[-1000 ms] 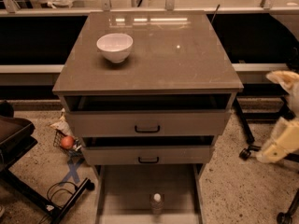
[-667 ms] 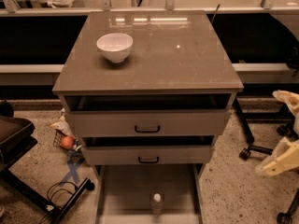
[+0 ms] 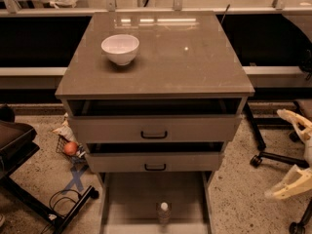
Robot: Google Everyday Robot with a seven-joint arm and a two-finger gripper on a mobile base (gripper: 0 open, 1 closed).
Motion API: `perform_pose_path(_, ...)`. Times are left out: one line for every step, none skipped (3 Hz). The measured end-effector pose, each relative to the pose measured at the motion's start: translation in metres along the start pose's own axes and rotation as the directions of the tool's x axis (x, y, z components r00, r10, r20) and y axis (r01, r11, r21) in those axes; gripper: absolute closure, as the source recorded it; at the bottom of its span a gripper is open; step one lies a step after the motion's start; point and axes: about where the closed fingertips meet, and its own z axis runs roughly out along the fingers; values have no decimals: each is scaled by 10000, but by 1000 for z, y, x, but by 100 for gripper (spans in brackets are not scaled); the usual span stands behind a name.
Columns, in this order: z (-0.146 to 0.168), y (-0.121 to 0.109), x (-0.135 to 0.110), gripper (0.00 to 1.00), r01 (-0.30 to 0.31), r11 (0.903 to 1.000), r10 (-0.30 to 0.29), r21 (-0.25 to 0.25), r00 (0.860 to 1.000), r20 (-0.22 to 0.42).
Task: Pick water bottle from bottom drawer and place on counter
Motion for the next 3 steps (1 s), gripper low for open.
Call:
perform_pose_path(2,1,0,0,387,9992,-386,-30,9992,56)
perform_pose_path(2,1,0,0,387,9992,-386,-30,9992,56)
perform_pose_path(58,24,40,0,-76,9995,112,-307,9928,1191)
